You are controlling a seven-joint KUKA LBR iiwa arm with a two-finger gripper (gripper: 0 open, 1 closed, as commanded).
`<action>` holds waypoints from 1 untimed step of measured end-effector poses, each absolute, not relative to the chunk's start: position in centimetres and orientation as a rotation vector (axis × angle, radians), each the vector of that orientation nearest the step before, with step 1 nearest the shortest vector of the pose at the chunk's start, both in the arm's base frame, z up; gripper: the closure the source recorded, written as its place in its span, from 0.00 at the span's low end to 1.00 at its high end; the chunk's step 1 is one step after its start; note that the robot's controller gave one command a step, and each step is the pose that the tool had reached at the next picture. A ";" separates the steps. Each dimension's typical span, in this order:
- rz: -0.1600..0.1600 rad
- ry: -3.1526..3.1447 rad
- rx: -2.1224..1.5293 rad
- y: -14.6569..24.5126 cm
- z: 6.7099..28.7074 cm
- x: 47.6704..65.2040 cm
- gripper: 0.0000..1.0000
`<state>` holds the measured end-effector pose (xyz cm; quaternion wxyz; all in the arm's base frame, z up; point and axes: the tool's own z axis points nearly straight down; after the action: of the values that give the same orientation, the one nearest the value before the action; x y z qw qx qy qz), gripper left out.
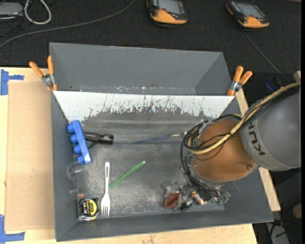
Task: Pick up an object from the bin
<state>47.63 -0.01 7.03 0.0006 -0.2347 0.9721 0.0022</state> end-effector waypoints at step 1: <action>0.007 3.052 -0.739 0.0 7.0 47.6 1.00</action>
Offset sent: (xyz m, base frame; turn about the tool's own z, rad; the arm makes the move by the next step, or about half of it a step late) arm -0.0001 0.0002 0.0420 -0.0007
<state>47.63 -0.01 7.03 0.0006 -0.2352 0.9719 0.0022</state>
